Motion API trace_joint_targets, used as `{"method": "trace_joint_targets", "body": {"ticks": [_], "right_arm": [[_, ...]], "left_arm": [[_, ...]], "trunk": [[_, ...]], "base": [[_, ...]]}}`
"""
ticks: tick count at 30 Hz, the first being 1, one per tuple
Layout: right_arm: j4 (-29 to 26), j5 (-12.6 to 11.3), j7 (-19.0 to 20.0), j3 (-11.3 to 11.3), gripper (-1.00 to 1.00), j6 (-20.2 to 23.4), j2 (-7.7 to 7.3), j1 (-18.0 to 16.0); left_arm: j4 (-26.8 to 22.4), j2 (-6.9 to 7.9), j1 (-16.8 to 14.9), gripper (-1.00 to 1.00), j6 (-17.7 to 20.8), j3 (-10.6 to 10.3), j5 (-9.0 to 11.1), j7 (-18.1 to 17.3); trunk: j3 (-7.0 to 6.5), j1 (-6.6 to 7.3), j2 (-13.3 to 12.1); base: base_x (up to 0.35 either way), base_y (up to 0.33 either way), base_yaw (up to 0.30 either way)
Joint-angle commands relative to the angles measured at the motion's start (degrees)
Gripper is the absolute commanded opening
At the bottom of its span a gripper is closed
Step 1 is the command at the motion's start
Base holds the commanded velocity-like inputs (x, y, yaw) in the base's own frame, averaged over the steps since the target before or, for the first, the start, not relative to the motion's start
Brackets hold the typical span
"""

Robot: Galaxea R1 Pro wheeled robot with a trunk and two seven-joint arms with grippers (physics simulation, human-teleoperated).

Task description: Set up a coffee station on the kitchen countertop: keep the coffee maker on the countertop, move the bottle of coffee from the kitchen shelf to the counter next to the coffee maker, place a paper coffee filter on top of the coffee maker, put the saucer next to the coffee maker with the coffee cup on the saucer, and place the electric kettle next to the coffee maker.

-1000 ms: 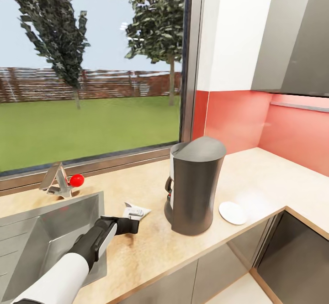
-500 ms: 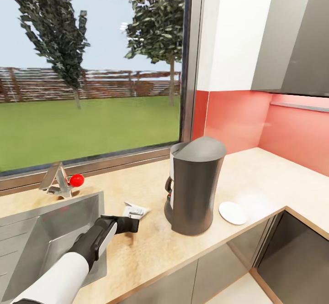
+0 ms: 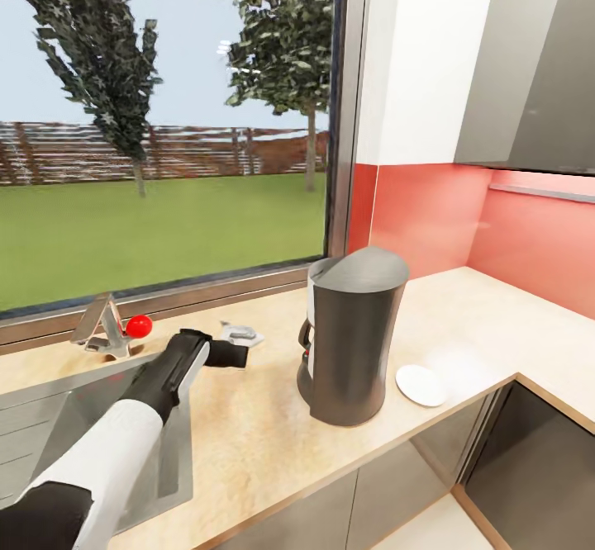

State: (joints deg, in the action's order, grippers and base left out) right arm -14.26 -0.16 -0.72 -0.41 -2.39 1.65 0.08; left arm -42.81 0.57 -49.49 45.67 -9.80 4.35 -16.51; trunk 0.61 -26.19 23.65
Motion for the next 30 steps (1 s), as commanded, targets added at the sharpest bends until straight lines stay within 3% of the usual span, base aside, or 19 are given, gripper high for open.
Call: {"method": "trace_joint_targets", "body": {"ticks": [1,9,13,15,16,17,21,22,23,25,27,29,30], "right_arm": [[-0.05,-0.02,-0.07,-0.04,1.00,-0.10,0.02,0.01],[-0.06,-0.04,-0.07,-0.03,1.00,-0.14,0.03,0.01],[-0.11,-0.10,-0.13,-0.10,1.00,-0.16,0.04,0.01],[-0.14,-0.10,-0.15,-0.11,1.00,-0.16,0.04,0.01],[-0.21,-0.11,-0.16,-0.12,1.00,-0.16,0.07,0.01],[-0.22,-0.11,-0.16,-0.12,1.00,-0.16,0.05,0.01],[-0.24,-0.11,-0.16,-0.12,1.00,-0.16,0.04,0.01],[-0.24,-0.11,-0.16,-0.15,1.00,-0.16,0.03,0.01],[-0.24,-0.11,-0.16,-0.19,1.00,-0.24,0.02,0.01],[-0.24,-0.15,-0.16,-0.20,1.00,-0.36,0.02,0.01],[-0.22,-0.18,-0.16,-0.29,1.00,-0.80,0.00,0.01],[-0.17,-0.19,-0.16,-0.35,1.00,-1.55,-0.05,0.01],[-0.17,-0.19,-0.16,-0.36,1.00,-1.71,-0.06,0.01]], "left_arm": [[-0.16,0.17,-1.36,-1.00,1.78,-0.17,0.39,0.08],[-0.32,1.01,-12.44,-1.00,11.05,-0.18,0.15,0.07],[0.21,3.32,-20.00,-1.00,12.34,-1.17,-0.55,0.08],[0.30,4.15,-22.80,-1.00,12.63,-4.07,-2.49,0.03],[0.44,4.62,-26.22,-1.00,12.82,-9.49,-4.89,0.00],[0.48,4.72,-27.53,-1.00,12.90,-11.37,-5.36,0.00],[0.53,4.97,-30.94,-1.00,12.89,-14.68,-6.47,-1.82],[0.50,5.12,-31.66,-1.00,12.74,-15.00,-6.72,-3.24],[0.24,5.49,-32.44,-1.00,12.27,-16.52,-9.93,-9.61],[-0.15,5.55,-32.94,-1.00,12.15,-19.90,-13.89,-15.13],[-0.31,5.57,-34.41,-1.00,12.04,-23.75,-18.59,-23.28],[-0.39,5.55,-36.30,-1.00,11.86,-26.34,-23.79,-33.21],[-0.41,5.49,-36.82,-1.00,11.77,-26.84,-25.81,-36.18]], "trunk": [[0.07,-0.03,0.07],[0.07,-0.03,0.07],[0.07,-0.03,0.07],[0.07,-0.03,0.07],[0.07,-0.03,0.07],[0.07,-0.03,0.07],[0.07,-0.03,0.07],[0.07,-0.03,0.07],[0.07,-0.03,0.07],[0.07,-0.03,0.07],[0.07,-0.03,0.07],[0.07,-0.03,0.07],[0.07,-0.03,0.07]], "base": [[0.000,0.000,0.000],[0.000,0.000,0.000],[0.000,0.000,0.000],[0.000,0.000,0.000],[0.000,0.000,0.000],[0.000,0.000,0.000],[0.000,0.000,0.000],[0.000,0.000,0.000],[0.000,0.000,0.000],[0.000,0.000,0.000],[0.000,0.000,0.000],[0.000,0.000,0.000],[0.000,0.000,0.000]]}}
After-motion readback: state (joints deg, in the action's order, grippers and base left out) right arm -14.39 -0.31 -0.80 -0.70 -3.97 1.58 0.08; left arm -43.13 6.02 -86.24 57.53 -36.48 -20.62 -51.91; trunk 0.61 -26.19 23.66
